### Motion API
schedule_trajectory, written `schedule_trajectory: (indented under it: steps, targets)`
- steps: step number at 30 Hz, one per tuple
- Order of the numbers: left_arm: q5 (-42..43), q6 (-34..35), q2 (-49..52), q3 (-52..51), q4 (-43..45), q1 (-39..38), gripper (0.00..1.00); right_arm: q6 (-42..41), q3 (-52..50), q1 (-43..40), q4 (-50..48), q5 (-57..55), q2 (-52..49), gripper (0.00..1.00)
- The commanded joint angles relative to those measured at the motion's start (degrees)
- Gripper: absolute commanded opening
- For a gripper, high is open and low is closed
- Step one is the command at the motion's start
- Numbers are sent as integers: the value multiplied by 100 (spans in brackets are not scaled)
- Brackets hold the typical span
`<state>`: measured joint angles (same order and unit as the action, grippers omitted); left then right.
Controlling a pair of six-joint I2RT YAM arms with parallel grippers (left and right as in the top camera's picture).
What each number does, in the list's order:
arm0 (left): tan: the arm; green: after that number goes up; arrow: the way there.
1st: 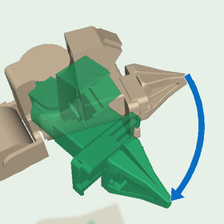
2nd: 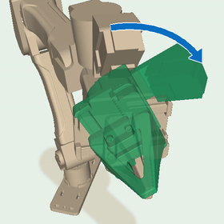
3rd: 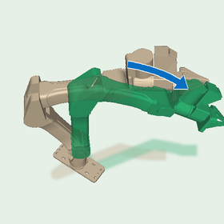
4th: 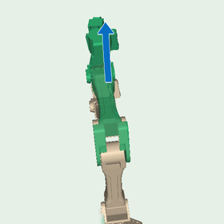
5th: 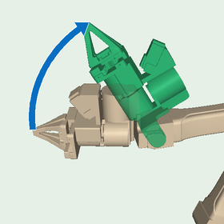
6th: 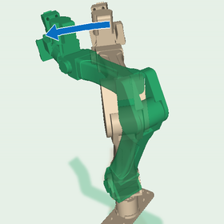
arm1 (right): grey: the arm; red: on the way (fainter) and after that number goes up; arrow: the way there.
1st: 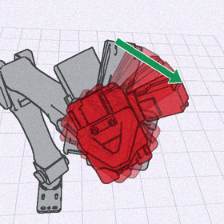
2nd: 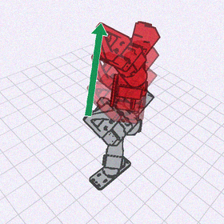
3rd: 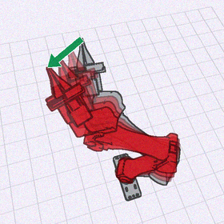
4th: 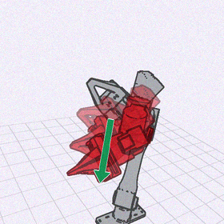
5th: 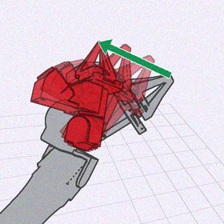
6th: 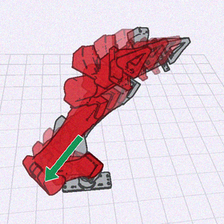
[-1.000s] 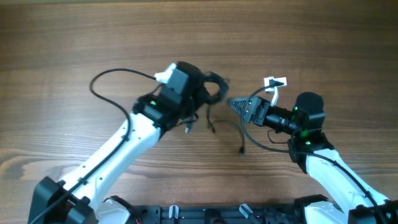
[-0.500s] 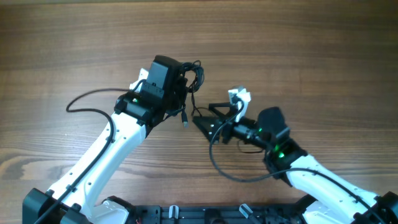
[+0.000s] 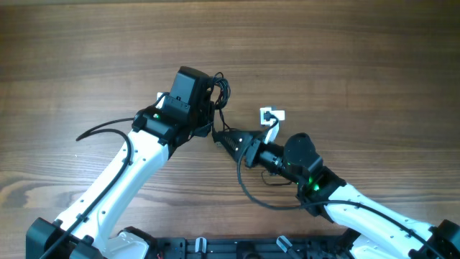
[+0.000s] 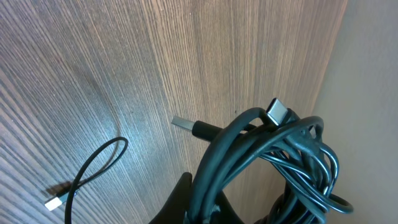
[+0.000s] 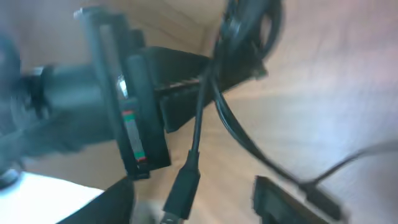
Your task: Untangle cables
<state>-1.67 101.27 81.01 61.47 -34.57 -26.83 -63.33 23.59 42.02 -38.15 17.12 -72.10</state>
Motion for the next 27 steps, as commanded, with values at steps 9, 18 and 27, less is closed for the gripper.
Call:
schedule_trajectory:
  steps: [9, 18, 27]
  targets:
    - [-83, 122, -114, 68, 2, -4, 4, -3648, 13, 68, 201, 822, 31, 42]
    - [-57, 127, -109, 68, 7, -262, 4, -4232, 13, 68, 190, 822, 31, 24]
    - [-57, 125, -109, 68, 4, -382, 4, -4380, 13, 68, 157, 789, 31, 17]
